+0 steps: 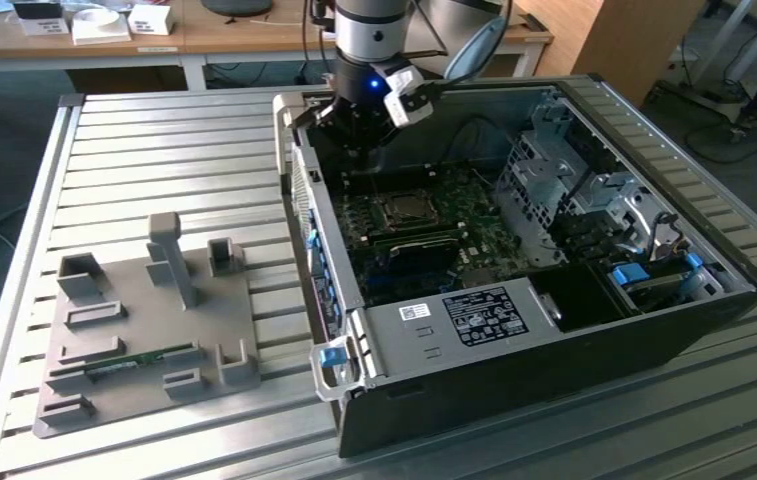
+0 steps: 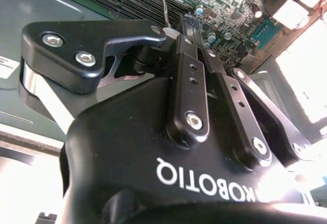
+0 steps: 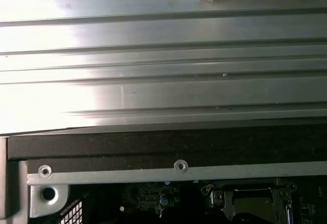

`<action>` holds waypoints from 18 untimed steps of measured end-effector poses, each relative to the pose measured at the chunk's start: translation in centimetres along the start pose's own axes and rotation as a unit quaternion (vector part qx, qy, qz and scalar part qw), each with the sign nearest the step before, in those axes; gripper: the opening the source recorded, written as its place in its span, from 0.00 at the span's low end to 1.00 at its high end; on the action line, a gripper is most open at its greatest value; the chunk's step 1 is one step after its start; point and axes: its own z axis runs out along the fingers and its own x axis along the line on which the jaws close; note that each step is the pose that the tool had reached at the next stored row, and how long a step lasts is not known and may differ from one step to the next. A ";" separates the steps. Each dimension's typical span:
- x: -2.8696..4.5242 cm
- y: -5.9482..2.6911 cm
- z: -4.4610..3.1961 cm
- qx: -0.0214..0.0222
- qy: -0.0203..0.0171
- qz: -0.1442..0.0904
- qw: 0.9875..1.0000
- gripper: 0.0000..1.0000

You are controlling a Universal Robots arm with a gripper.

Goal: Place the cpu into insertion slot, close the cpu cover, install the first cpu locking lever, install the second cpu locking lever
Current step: 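Install the first cpu locking lever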

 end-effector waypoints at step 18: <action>-1.79 0.08 0.10 0.000 0.000 0.000 1.000 0.11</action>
